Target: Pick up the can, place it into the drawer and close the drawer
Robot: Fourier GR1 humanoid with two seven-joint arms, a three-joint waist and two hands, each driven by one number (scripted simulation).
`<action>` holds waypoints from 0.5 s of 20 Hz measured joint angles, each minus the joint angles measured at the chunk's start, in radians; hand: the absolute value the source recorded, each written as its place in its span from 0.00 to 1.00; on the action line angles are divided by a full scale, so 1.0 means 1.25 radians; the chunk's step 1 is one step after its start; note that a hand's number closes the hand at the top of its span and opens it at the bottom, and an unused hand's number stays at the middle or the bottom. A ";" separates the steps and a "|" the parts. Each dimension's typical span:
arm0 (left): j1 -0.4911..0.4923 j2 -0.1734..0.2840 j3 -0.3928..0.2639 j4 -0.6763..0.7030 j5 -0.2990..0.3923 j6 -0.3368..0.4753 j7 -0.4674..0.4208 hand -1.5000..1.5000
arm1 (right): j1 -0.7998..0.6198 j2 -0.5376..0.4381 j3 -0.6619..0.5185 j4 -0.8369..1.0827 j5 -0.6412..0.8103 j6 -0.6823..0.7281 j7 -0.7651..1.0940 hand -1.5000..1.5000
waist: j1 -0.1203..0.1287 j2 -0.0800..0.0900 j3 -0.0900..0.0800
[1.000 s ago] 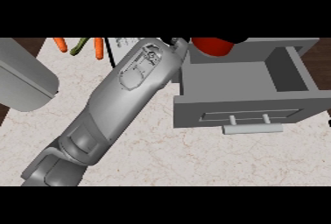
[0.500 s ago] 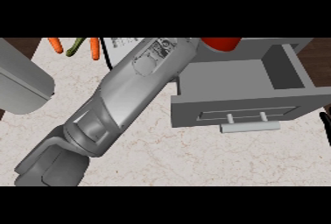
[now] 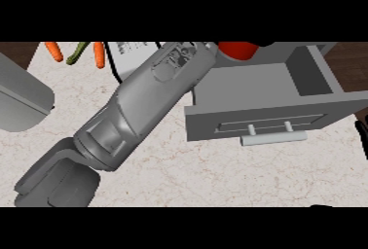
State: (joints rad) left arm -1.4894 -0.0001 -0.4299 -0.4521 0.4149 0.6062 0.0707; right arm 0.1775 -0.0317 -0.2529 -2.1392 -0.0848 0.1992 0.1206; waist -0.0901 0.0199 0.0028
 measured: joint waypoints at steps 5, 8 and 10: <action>0.008 0.000 -0.044 0.026 0.020 0.015 -0.030 1.00 | -0.033 -0.008 -0.008 0.022 0.003 -0.010 0.002 0.00 | -0.004 0.002 0.000; 0.020 0.000 -0.067 0.038 0.033 0.019 -0.045 1.00 | -0.038 -0.012 -0.008 0.027 0.001 -0.007 0.002 0.00 | -0.009 0.004 0.000; 0.022 0.000 -0.086 0.044 0.038 0.027 -0.052 1.00 | -0.038 -0.011 -0.002 0.025 0.005 -0.004 -0.001 0.00 | -0.013 0.004 0.000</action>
State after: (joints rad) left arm -1.4621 0.0000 -0.5372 -0.3969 0.4619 0.6401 0.0056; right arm 0.1299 -0.0454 -0.2556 -2.1079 -0.0790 0.1937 0.1199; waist -0.1070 0.0254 0.0031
